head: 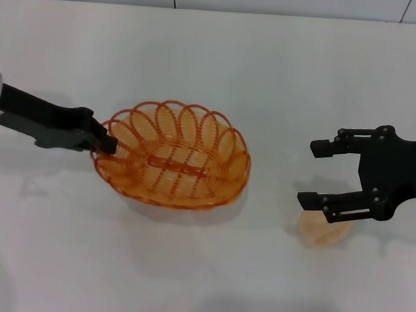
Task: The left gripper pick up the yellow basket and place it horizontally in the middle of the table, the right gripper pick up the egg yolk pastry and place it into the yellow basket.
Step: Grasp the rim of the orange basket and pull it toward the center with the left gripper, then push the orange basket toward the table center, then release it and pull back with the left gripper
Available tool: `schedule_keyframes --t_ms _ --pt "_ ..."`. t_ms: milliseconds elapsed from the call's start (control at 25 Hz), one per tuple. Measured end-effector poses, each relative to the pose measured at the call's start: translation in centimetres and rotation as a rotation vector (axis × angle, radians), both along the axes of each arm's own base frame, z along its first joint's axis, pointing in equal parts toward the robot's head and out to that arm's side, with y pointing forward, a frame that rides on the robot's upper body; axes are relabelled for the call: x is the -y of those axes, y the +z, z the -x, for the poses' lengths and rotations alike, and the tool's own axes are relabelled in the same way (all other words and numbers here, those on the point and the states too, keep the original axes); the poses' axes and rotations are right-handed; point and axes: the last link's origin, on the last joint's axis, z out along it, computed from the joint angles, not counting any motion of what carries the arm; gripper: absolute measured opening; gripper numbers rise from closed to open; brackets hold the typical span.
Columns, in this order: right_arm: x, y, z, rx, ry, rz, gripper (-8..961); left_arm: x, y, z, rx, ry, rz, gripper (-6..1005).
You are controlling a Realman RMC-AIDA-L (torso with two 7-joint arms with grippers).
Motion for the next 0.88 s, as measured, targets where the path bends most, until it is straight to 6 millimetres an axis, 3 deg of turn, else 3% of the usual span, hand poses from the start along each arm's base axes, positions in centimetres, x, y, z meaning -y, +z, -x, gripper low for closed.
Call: schedule_keyframes --t_ms 200,880 --pt "0.1 0.0 0.2 -0.011 0.006 0.007 797 0.0 -0.9 0.2 0.004 0.048 0.017 83" --pt "0.5 0.2 0.7 -0.003 0.037 0.024 798 -2.0 -0.8 -0.6 -0.115 0.05 -0.007 86"
